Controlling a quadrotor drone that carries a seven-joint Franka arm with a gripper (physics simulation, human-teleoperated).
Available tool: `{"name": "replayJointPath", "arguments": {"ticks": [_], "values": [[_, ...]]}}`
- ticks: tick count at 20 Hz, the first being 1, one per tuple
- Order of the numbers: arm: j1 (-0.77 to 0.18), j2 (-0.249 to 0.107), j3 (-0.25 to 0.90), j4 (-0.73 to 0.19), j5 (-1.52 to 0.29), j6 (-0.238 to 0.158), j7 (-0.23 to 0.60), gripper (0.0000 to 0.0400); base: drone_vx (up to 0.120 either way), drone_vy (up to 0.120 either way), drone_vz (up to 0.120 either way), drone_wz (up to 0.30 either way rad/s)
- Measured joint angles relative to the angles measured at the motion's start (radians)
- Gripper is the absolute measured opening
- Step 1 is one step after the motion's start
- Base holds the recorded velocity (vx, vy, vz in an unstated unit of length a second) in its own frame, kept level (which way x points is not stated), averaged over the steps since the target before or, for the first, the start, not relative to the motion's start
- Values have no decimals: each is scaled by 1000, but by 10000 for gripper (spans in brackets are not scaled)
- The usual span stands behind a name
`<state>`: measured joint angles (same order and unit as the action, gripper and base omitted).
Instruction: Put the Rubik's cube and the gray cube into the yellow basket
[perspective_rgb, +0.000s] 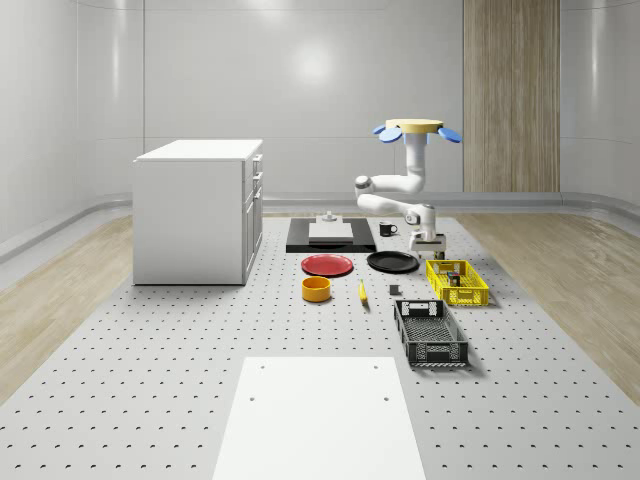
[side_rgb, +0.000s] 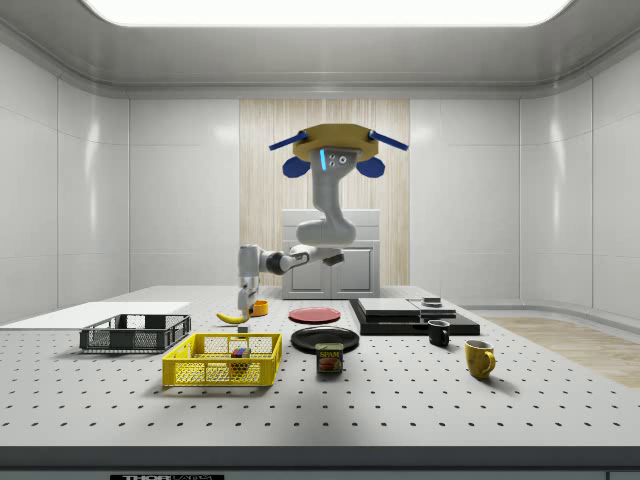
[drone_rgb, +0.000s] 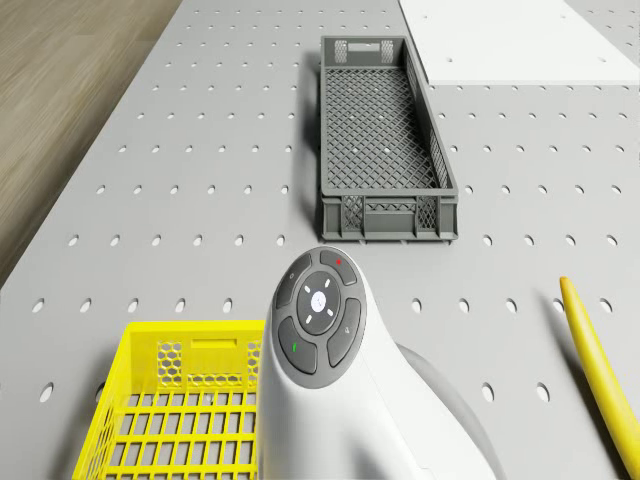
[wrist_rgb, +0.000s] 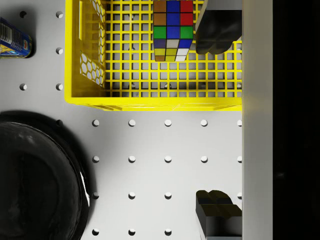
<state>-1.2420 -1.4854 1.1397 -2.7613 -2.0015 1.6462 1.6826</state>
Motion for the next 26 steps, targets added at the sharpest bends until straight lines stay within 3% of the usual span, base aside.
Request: {"name": "replayJointPath", "arguments": {"ticks": [11, 23, 26], "values": [[2, 5, -1, 0, -2, -4, -2, 400, 0, -120, 0, 0], [4, 9, -1, -1, -4, -8, -3, 400, 0, -120, -120, 0], [5, 10, -1, -1, -5, -9, -4, 400, 0, -120, -13, 0]]}}
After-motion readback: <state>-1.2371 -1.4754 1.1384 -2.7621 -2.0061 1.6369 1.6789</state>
